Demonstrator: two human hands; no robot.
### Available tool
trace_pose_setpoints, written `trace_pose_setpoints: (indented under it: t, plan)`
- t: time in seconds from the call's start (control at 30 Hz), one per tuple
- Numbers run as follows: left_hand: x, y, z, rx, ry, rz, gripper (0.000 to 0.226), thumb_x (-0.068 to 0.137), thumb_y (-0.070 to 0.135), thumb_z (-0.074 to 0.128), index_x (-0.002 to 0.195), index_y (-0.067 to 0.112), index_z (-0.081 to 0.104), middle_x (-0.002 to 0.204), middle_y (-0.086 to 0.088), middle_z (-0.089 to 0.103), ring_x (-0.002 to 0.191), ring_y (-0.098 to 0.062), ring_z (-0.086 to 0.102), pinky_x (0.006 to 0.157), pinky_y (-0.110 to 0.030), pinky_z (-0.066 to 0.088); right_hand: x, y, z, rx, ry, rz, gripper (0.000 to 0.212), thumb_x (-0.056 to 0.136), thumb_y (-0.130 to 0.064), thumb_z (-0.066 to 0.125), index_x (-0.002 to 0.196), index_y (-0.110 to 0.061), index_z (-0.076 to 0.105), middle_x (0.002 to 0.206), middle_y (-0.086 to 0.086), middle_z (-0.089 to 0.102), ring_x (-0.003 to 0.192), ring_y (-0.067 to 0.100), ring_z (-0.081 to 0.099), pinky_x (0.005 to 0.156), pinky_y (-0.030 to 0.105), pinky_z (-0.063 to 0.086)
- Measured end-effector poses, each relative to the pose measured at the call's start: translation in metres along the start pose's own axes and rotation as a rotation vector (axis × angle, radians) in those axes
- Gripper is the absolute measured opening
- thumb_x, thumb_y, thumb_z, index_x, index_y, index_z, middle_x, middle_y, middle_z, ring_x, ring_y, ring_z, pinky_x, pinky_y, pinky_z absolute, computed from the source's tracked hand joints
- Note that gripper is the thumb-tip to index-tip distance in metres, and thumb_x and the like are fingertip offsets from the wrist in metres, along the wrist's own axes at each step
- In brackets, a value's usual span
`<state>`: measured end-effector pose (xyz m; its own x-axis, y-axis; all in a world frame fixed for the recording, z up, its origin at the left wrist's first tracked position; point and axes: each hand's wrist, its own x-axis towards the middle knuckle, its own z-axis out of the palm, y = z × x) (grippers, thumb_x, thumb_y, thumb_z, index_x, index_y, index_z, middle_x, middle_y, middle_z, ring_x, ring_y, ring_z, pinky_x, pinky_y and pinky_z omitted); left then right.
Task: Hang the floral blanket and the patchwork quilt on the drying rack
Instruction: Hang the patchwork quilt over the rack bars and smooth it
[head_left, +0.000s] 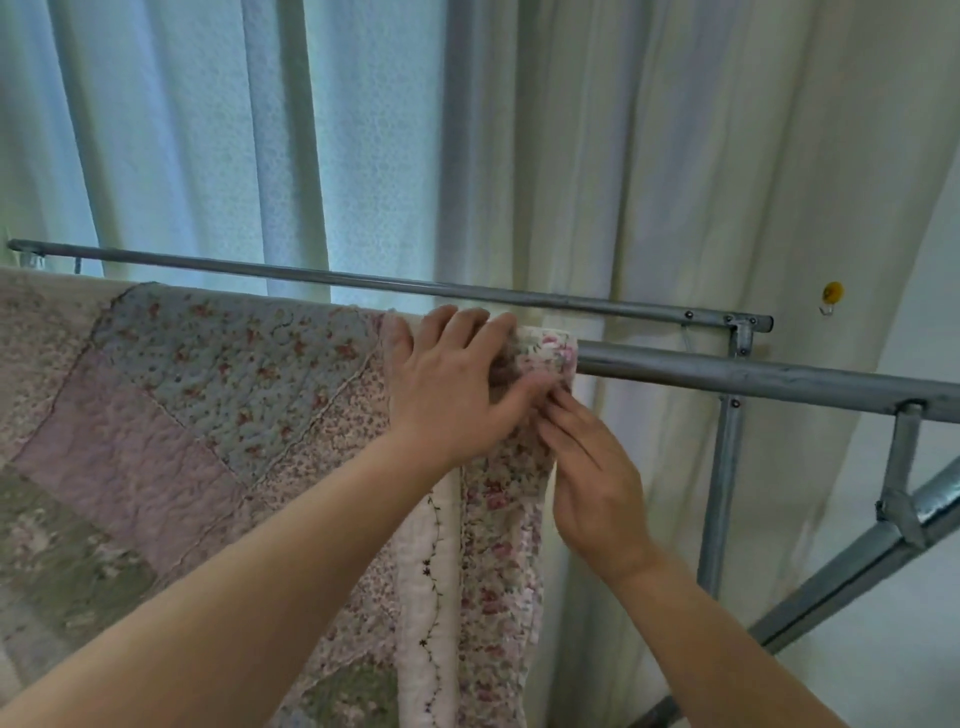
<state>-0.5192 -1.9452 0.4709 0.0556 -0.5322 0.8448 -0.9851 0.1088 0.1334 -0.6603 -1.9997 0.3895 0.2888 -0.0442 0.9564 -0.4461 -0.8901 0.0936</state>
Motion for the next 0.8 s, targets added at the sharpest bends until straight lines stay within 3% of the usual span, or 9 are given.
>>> trace_pose_setpoints:
  t: [0.1, 0.17, 0.23, 0.33, 0.47, 0.53, 0.6, 0.7, 0.8]
  plan:
    - [0.004, 0.022, 0.005, 0.043, -0.046, -0.02, 0.074, 0.07, 0.074, 0.036, 0.122, 0.024, 0.05, 0.124, -0.001, 0.054, 0.122, -0.027, 0.039, 0.102, -0.059, 0.024, -0.015, 0.005, 0.003, 0.342, 0.109, 0.567, 0.028, 0.09, -0.001, 0.038, 0.095, -0.016, 0.061, 0.096, 0.003, 0.063, 0.084, 0.01, 0.059, 0.073, 0.023, 0.048]
    - [0.005, 0.032, 0.009, 0.121, -0.072, -0.044, 0.073, 0.069, 0.072, 0.043, 0.121, 0.02, 0.047, 0.124, -0.004, 0.051, 0.12, -0.028, 0.038, 0.103, -0.062, 0.021, -0.01, 0.007, 0.012, 0.567, -0.045, 0.919, 0.027, 0.091, -0.005, 0.046, 0.09, -0.03, 0.054, 0.089, -0.006, 0.061, 0.078, 0.008, 0.059, 0.064, 0.013, 0.046]
    - [0.006, 0.039, 0.011, 0.174, -0.074, -0.069, 0.066, 0.071, 0.064, 0.049, 0.118, 0.018, 0.046, 0.121, -0.005, 0.05, 0.119, -0.029, 0.039, 0.103, -0.062, 0.019, -0.001, 0.012, 0.022, 0.741, -0.305, 1.062, 0.019, 0.092, -0.012, 0.048, 0.091, -0.028, 0.058, 0.09, -0.005, 0.064, 0.083, 0.01, 0.06, 0.064, 0.015, 0.049]
    - [0.006, 0.044, 0.011, 0.209, -0.081, -0.107, 0.056, 0.072, 0.048, 0.05, 0.118, 0.015, 0.045, 0.12, -0.006, 0.049, 0.119, -0.029, 0.038, 0.103, -0.061, 0.018, 0.013, 0.011, 0.033, 0.842, -0.488, 1.104, 0.029, 0.093, -0.012, 0.038, 0.086, -0.018, 0.065, 0.094, 0.01, 0.068, 0.088, 0.022, 0.063, 0.07, 0.026, 0.051]
    - [0.004, 0.048, 0.013, 0.198, -0.114, -0.146, 0.057, 0.074, 0.031, 0.053, 0.126, 0.013, 0.04, 0.135, -0.009, 0.041, 0.133, -0.031, 0.025, 0.106, -0.061, 0.016, 0.016, 0.009, 0.037, 0.854, -0.435, 1.017, 0.038, 0.09, 0.005, 0.035, 0.071, -0.014, 0.061, 0.095, 0.033, 0.063, 0.084, 0.047, 0.061, 0.061, 0.045, 0.05]
    - [0.0, 0.053, 0.017, 0.24, -0.142, -0.202, 0.062, 0.082, 0.026, 0.051, 0.138, 0.014, 0.027, 0.148, -0.011, 0.025, 0.14, -0.031, 0.012, 0.108, -0.061, 0.014, 0.015, 0.013, 0.038, 0.883, -0.421, 0.953, 0.036, 0.09, 0.007, 0.037, 0.074, -0.011, 0.062, 0.093, 0.016, 0.067, 0.084, 0.029, 0.065, 0.074, 0.048, 0.049]
    - [-0.008, 0.058, 0.02, 0.297, -0.119, -0.232, 0.06, 0.087, 0.021, 0.045, 0.143, 0.013, 0.022, 0.151, -0.015, 0.021, 0.14, -0.032, 0.013, 0.107, -0.058, 0.02, 0.012, 0.019, 0.039, 0.891, -0.439, 0.894, 0.033, 0.089, 0.009, 0.04, 0.082, -0.011, 0.066, 0.08, -0.009, 0.068, 0.074, -0.001, 0.063, 0.07, 0.03, 0.052]
    - [-0.017, 0.056, 0.021, 0.441, 0.078, -0.054, 0.051, 0.078, 0.014, 0.04, 0.128, 0.01, 0.053, 0.118, -0.014, 0.061, 0.104, -0.032, 0.059, 0.081, -0.04, 0.049, 0.011, 0.026, 0.041, 0.812, -0.436, 0.852, 0.035, 0.084, 0.013, 0.042, 0.062, -0.008, 0.06, 0.05, -0.015, 0.06, 0.046, -0.011, 0.049, 0.046, 0.006, 0.038]
    - [-0.021, 0.047, 0.018, 0.451, 0.181, 0.048, 0.053, 0.072, 0.01, 0.035, 0.117, 0.007, 0.062, 0.087, -0.009, 0.068, 0.063, -0.022, 0.062, 0.046, -0.026, 0.044, 0.016, 0.031, 0.04, 0.769, -0.355, 0.851, 0.035, 0.084, 0.01, 0.047, 0.055, -0.008, 0.054, 0.04, -0.014, 0.055, 0.038, -0.012, 0.045, 0.04, 0.005, 0.033]
